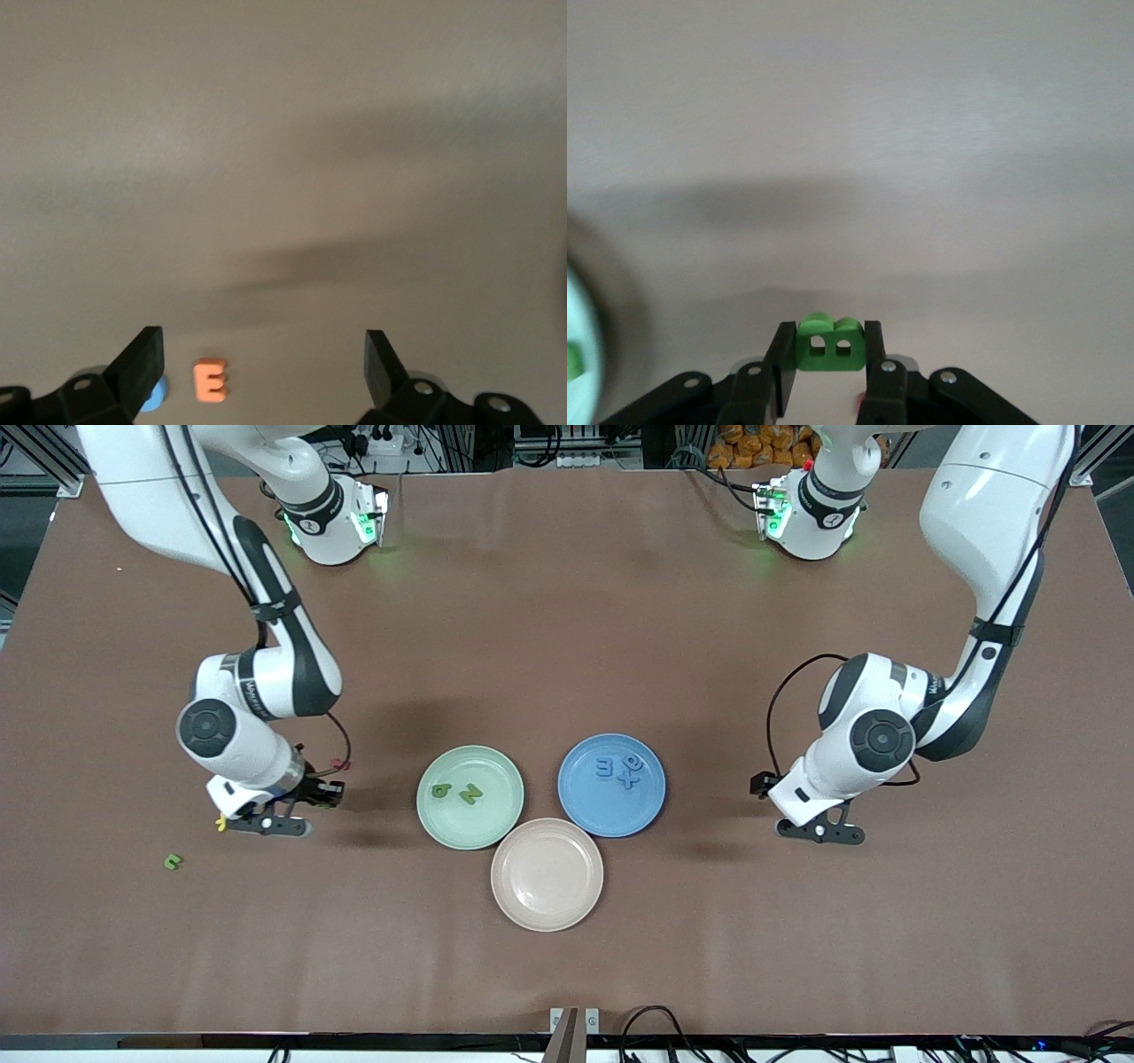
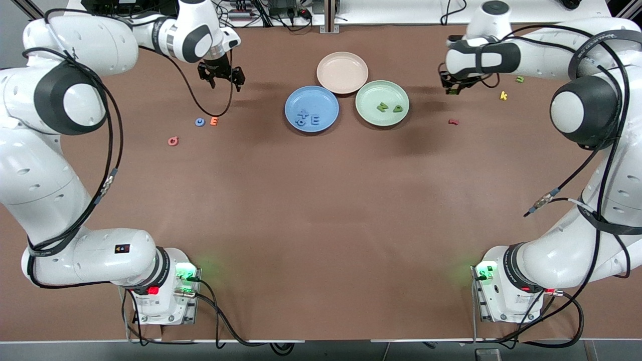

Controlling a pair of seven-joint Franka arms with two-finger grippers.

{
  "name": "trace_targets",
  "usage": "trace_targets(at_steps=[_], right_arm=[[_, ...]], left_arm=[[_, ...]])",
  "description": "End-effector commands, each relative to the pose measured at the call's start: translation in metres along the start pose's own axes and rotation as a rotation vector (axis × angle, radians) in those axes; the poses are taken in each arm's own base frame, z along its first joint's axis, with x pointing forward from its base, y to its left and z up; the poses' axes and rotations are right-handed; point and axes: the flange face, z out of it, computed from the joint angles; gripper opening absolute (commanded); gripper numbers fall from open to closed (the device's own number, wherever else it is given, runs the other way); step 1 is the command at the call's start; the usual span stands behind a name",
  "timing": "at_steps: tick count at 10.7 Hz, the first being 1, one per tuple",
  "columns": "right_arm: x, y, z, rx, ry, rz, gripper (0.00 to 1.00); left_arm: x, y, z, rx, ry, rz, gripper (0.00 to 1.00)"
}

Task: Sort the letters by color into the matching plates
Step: 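Place the green B in the green plate while the left gripper reaches blue c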

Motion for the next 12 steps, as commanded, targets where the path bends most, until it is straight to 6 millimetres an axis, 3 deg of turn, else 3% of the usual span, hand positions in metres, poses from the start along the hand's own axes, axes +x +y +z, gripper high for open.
trace_targets(at_steps=[1, 4, 7, 9, 11, 12], right_arm=[[-0.002, -0.076, -0.025, -0.044, -0.061, -0.097, 0.27], [-0.012, -0.127, -0.021, -0.052, -0.058, -0.154, 0.27], [-0.022, -0.172, -0.014, -0.054, -0.047, -0.218, 0.27], [-0.025, -0.183, -0.011, -0.055, -0.047, -0.232, 0.27], [-0.026, -0.190, -0.015, -0.052, -0.040, -0.241, 0.32], [-0.025, -0.193, -0.019, -0.052, -0.031, -0.240, 0.89]], left_arm=[[-0.037, -0.014, 0.003, 0.009, 0.032, 0.089, 1.00], [-0.074, -0.026, 0.022, 0.074, 0.060, 0.175, 1.00], [-0.096, -0.062, 0.030, 0.084, 0.064, 0.241, 1.00], [-0.097, -0.091, 0.036, 0.079, 0.057, 0.315, 1.00], [-0.093, -0.103, 0.048, 0.060, 0.058, 0.375, 1.00], [-0.091, -0.102, 0.055, 0.047, 0.075, 0.377, 1.00]])
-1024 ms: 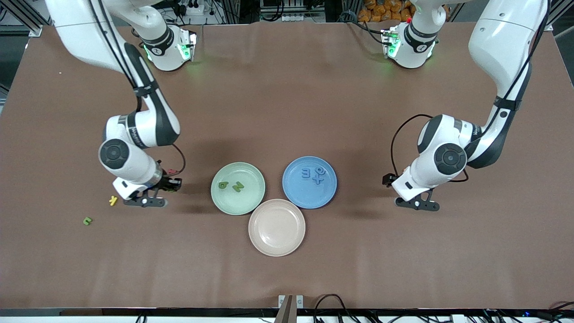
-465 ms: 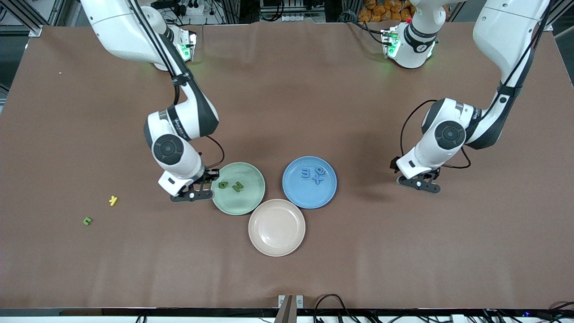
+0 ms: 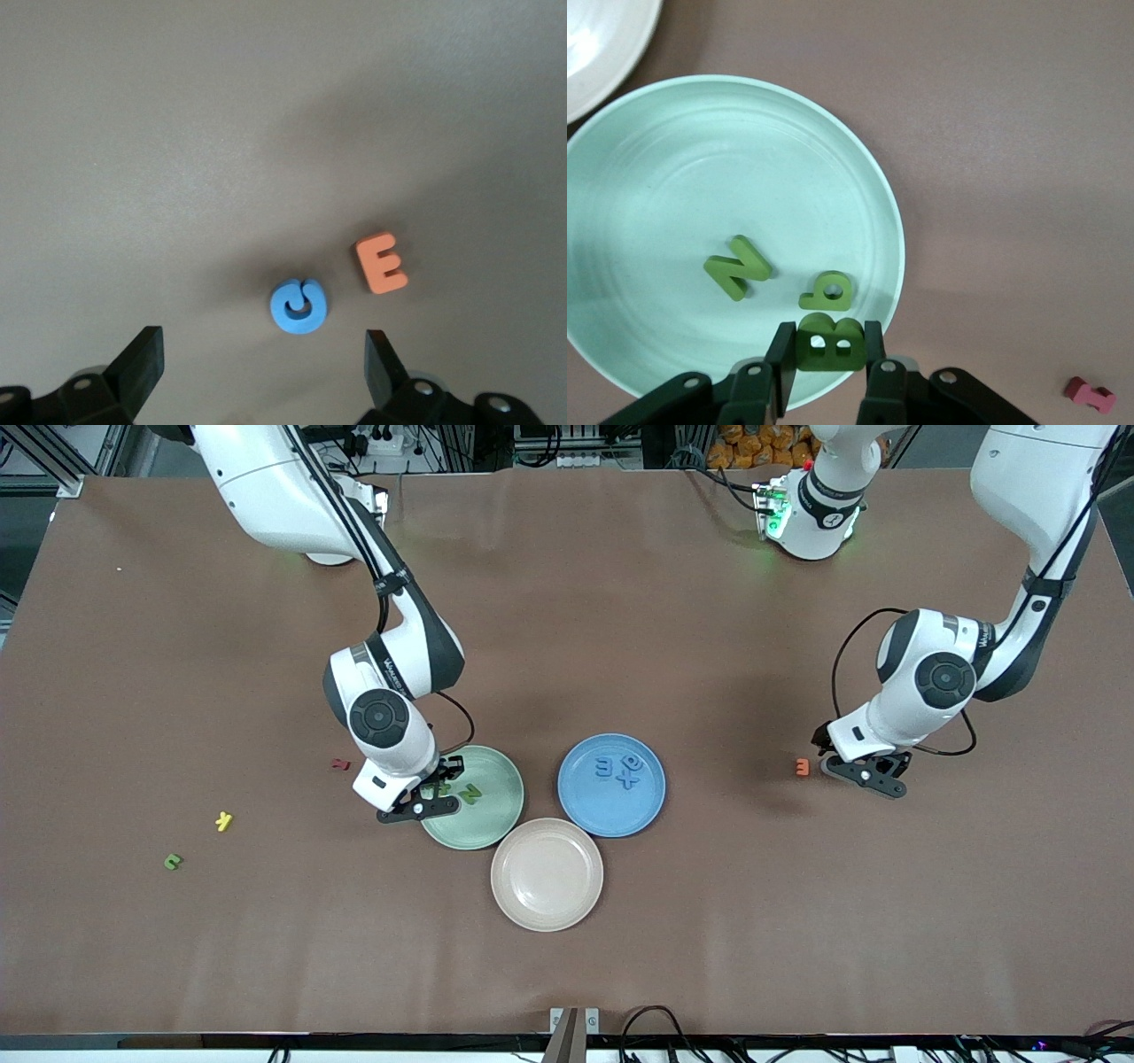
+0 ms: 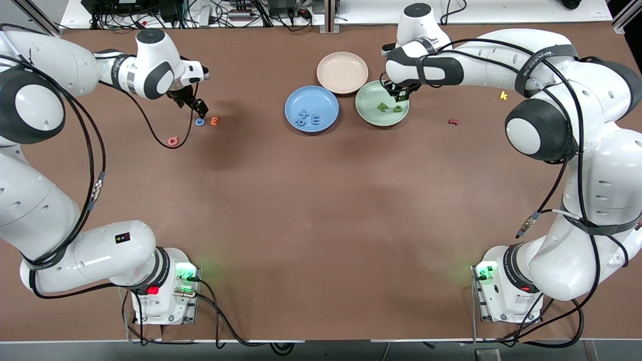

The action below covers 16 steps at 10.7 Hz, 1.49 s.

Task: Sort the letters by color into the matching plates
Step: 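Place the green B in the green plate while the left gripper reaches blue c, then grasp the blue c with the left gripper while the right gripper withdraws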

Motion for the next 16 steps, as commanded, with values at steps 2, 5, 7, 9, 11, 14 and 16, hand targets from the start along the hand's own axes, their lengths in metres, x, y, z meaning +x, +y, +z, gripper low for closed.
trace_targets(at_steps=[2, 5, 7, 9, 11, 14, 16], right_arm=[[0.011, -0.004, -0.017, -0.025, 0.037, 0.009, 1.00], [0.015, 0.013, -0.020, -0.036, 0.043, -0.007, 1.00], [0.025, 0.056, -0.026, -0.037, 0.047, -0.024, 1.00], [0.033, 0.107, -0.026, -0.051, 0.049, -0.022, 1.00], [0.038, 0.161, -0.026, -0.054, 0.048, -0.045, 1.00], [0.041, 0.238, -0.024, -0.068, 0.076, -0.160, 1.00], [0.040, 0.288, -0.022, -0.086, 0.120, -0.304, 1.00]], left_arm=[[0.001, 0.003, 0.022, -0.023, 0.041, 0.046, 1.00], [0.004, 0.003, 0.035, -0.039, 0.057, 0.052, 1.00], [0.003, 0.002, 0.040, -0.039, 0.057, 0.057, 1.00], [-0.001, -0.007, 0.047, -0.035, 0.063, 0.056, 1.00], [-0.009, -0.021, 0.052, -0.017, 0.061, 0.065, 1.00], [-0.007, -0.018, 0.056, -0.024, 0.068, 0.062, 1.00], [-0.004, -0.012, 0.055, -0.025, 0.070, 0.059, 1.00]])
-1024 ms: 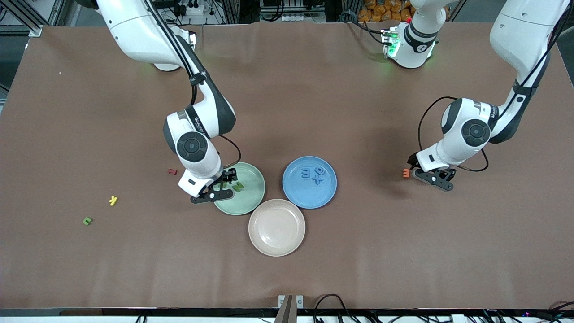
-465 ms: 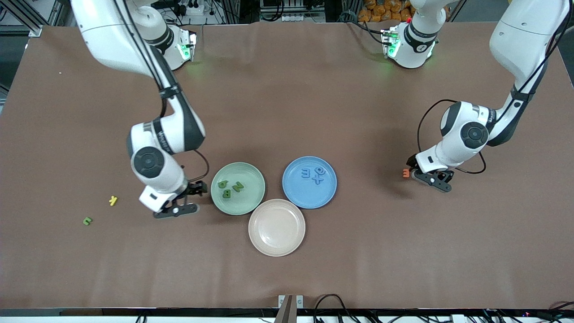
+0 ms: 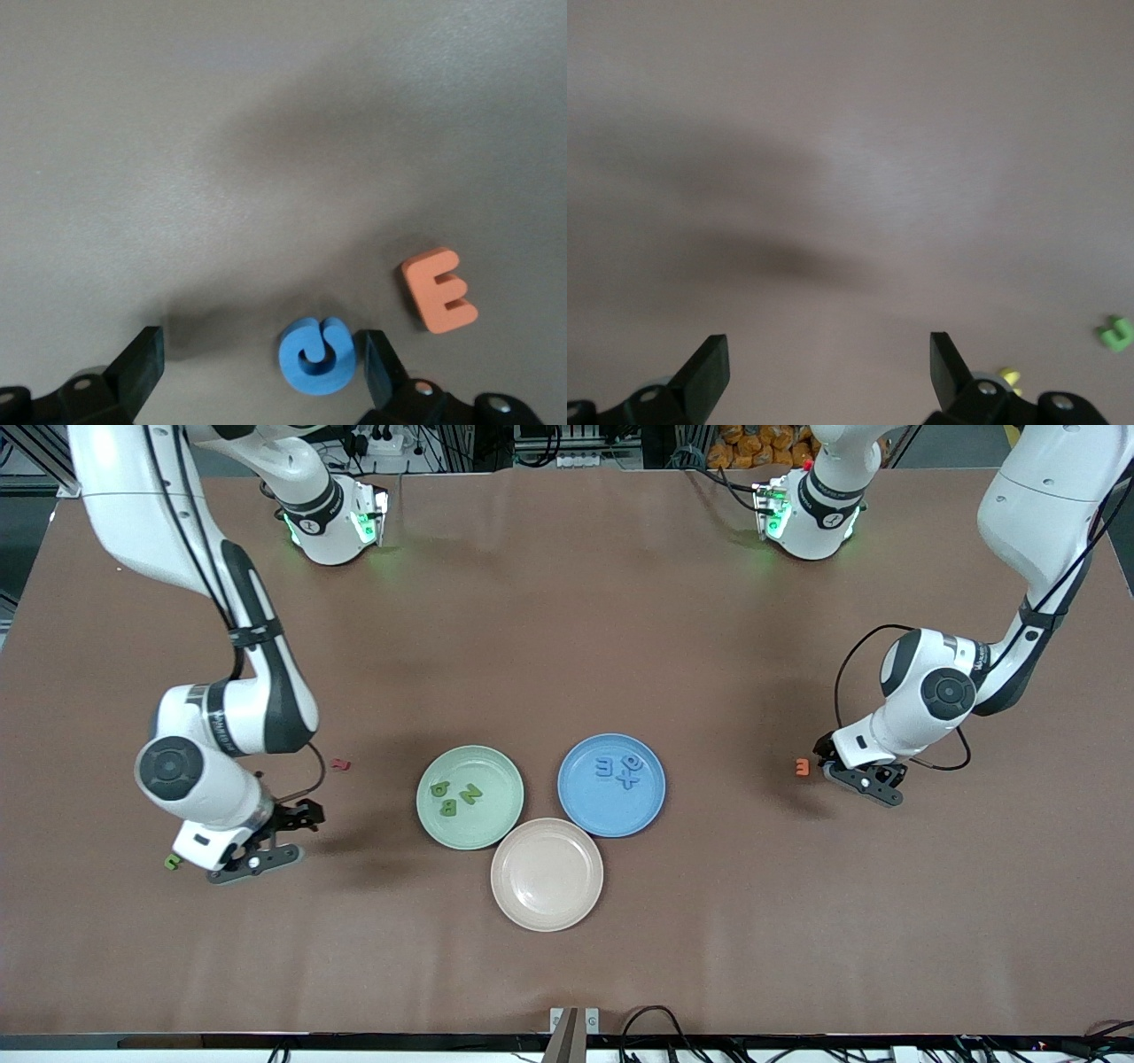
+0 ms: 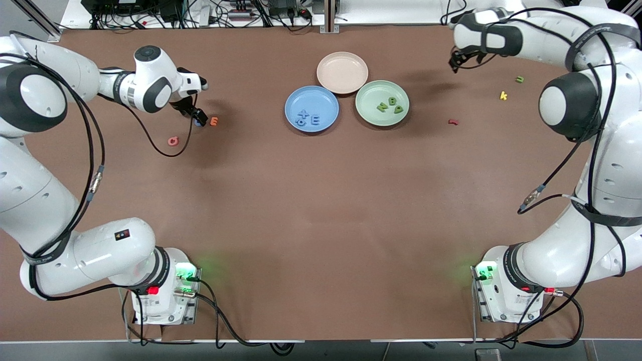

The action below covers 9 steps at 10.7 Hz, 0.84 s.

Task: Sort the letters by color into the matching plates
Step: 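Grasp the blue c with the left gripper while the right gripper withdraws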

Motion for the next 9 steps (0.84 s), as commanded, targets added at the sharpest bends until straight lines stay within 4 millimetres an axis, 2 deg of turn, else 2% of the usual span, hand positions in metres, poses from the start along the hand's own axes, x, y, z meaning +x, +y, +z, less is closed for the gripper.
trace_targets(at_steps=[1, 4, 5, 6, 9], right_arm=[[-0.015, 0.067, -0.001, -0.024, 0.050, -0.195, 1.00], [-0.040, 0.132, 0.006, -0.023, 0.070, -0.311, 1.00], [-0.049, 0.149, 0.010, -0.024, 0.067, -0.339, 1.00], [-0.056, 0.161, 0.012, -0.016, 0.070, -0.357, 1.00], [-0.070, 0.185, 0.021, 0.002, 0.072, -0.349, 1.00]], left_arm=[[0.006, 0.004, -0.001, 0.010, 0.017, 0.015, 1.00], [0.006, 0.005, -0.001, 0.010, 0.017, 0.017, 1.00], [0.005, 0.002, -0.001, 0.011, 0.016, 0.009, 0.40], [0.003, -0.001, -0.001, 0.006, 0.016, -0.015, 0.00], [0.005, 0.004, -0.001, 0.006, 0.017, -0.058, 0.00]])
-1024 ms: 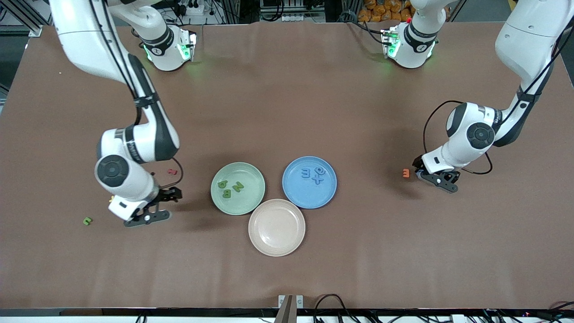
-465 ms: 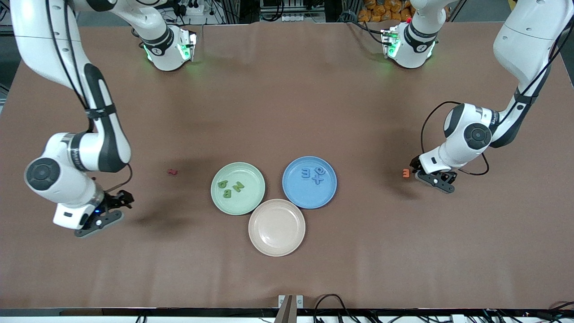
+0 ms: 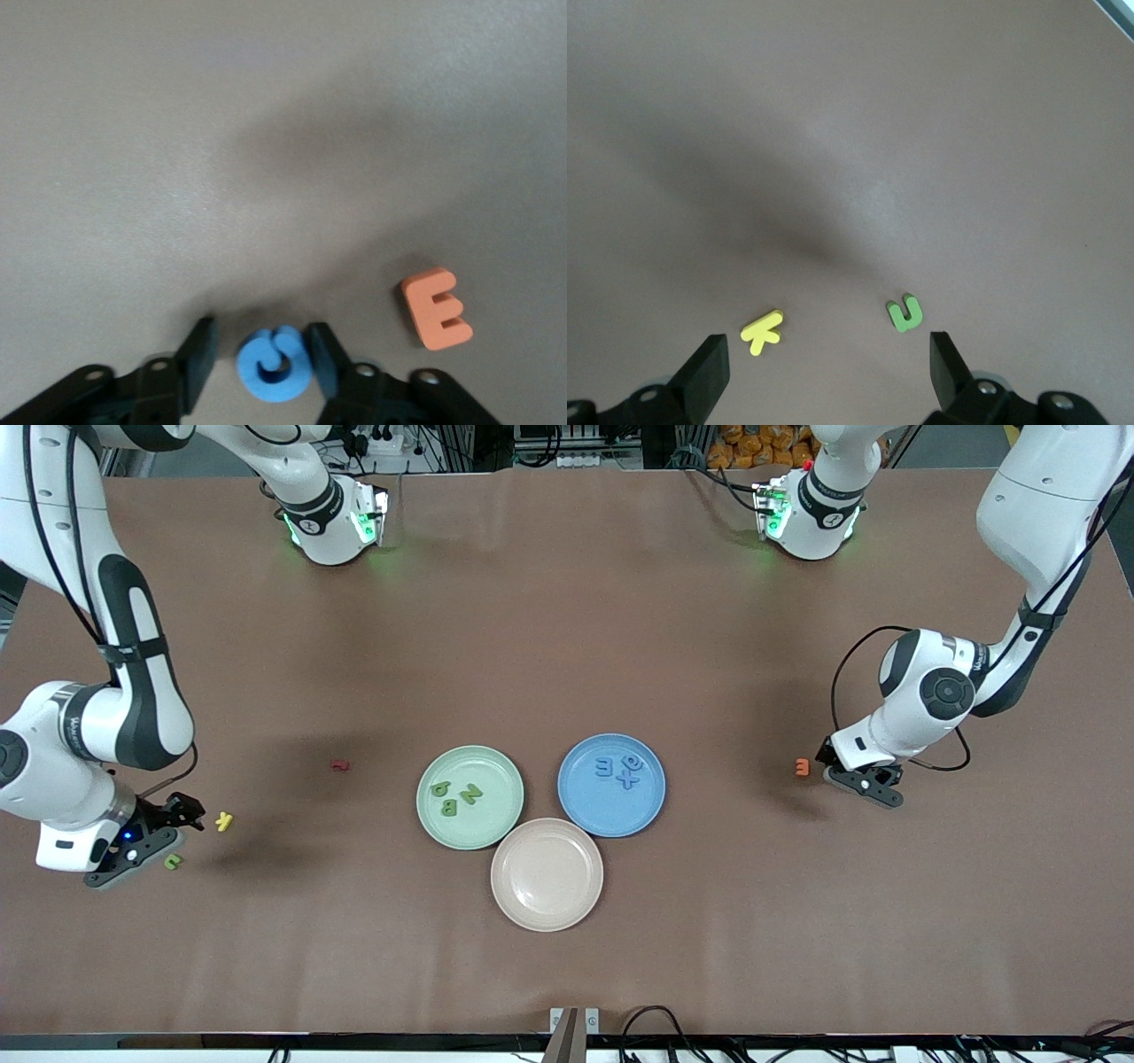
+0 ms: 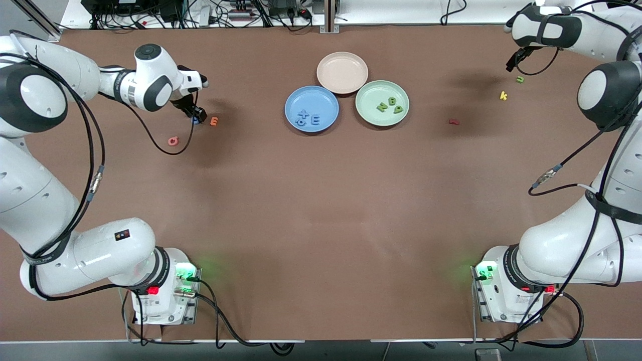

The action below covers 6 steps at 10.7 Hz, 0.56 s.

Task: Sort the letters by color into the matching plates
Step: 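Grasp the blue c with the left gripper while the right gripper withdraws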

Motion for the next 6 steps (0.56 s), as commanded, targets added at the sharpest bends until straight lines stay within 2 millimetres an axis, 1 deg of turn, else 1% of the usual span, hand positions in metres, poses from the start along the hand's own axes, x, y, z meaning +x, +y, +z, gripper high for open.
trace_targets(at_steps=[1, 3, 6], right_arm=[[-0.015, 0.011, 0.007, 0.018, 0.029, -0.025, 1.00], [-0.029, 0.025, 0.023, 0.011, 0.078, -0.108, 1.00], [-0.042, 0.033, 0.055, 0.000, 0.116, -0.252, 1.00]], left_arm=[[-0.001, 0.004, 0.004, 0.000, 0.002, -0.027, 0.00], [-0.001, 0.005, 0.003, 0.000, 0.002, -0.027, 0.00], [0.004, 0.008, -0.003, 0.006, 0.012, -0.043, 0.00]])
